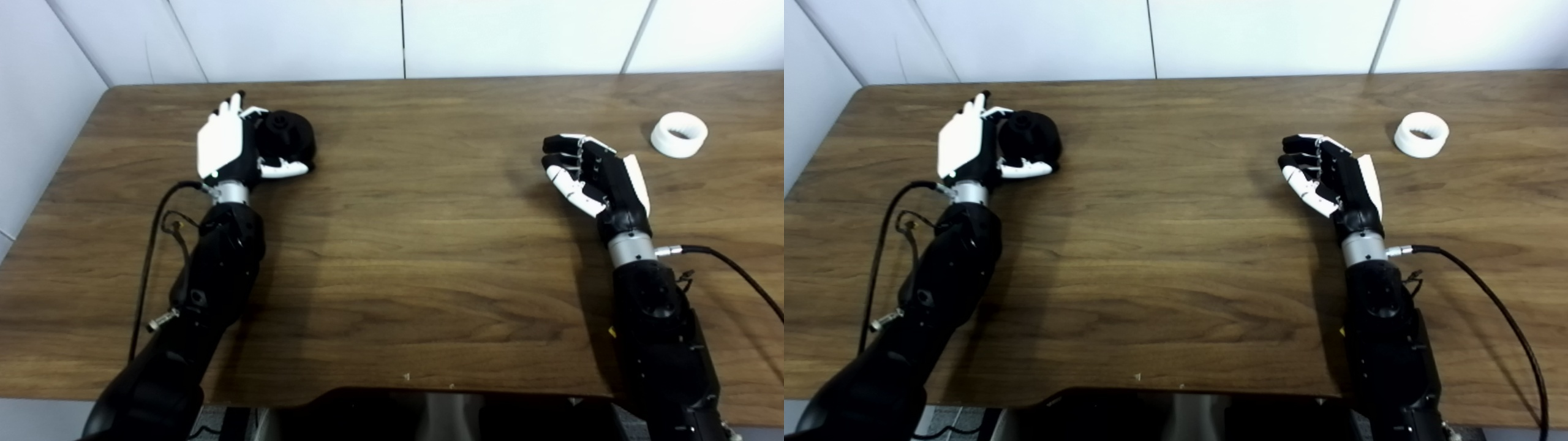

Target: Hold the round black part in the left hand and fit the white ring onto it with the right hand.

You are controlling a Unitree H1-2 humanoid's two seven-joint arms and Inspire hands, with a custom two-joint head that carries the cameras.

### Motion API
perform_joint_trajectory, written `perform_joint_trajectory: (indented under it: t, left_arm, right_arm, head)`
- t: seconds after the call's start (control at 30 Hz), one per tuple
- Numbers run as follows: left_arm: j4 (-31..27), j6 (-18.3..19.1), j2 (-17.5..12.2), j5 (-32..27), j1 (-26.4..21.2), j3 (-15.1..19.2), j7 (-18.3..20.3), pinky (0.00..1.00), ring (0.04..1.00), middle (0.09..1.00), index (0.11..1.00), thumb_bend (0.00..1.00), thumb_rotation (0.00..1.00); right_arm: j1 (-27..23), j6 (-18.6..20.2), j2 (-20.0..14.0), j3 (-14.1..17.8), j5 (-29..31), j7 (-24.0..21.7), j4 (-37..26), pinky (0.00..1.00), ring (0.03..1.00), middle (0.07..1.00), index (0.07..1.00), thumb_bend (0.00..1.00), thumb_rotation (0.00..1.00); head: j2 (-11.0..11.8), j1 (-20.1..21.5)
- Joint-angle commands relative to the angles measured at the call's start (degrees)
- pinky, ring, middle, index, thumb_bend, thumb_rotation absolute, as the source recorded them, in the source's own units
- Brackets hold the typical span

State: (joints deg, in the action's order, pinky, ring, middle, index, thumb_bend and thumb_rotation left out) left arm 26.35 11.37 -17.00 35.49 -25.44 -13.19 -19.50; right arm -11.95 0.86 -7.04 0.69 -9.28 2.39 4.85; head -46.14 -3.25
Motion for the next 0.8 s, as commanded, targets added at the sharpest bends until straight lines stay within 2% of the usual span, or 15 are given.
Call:
perform_joint_trajectory:
  t: [0.0, 0.23, 0.47, 0.77]
  left_arm:
    - [-1.68, -0.39, 0.98, 0.63, 0.53, -1.95, 2.75, 1.00, 1.000, 1.000, 0.639, 0.96, 0.30]
    - [-4.58, 0.22, 1.87, 0.96, 2.47, -4.22, 5.52, 1.00, 1.000, 1.000, 0.647, 0.97, 0.33]
    - [-7.07, -0.77, 2.20, 1.47, 3.36, -7.04, 8.49, 1.00, 1.000, 1.000, 0.654, 0.96, 0.34]
    - [-12.28, -2.50, 2.99, 2.63, 4.69, -11.25, 12.33, 1.00, 1.000, 1.000, 0.646, 0.99, 0.35]
  right_arm:
    - [-2.21, -2.22, -0.28, 0.12, 0.08, 0.32, -1.49, 0.61, 0.691, 0.698, 0.662, 0.42, 0.35]
    - [-2.39, -2.80, -0.25, 0.47, 0.84, 0.26, -1.02, 0.59, 0.674, 0.688, 0.655, 0.43, 0.33]
    - [-2.44, -2.96, -0.46, 0.50, 0.97, 0.13, -1.21, 0.59, 0.667, 0.691, 0.655, 0.42, 0.33]
    - [-2.60, -1.89, -0.64, 0.62, 1.17, -0.10, -2.11, 0.64, 0.693, 0.709, 0.664, 0.43, 0.36]
  head:
    - [-0.11, -0.14]
    - [-0.32, -0.07]
    - [-0.32, 0.12]
    - [-0.22, 0.29]
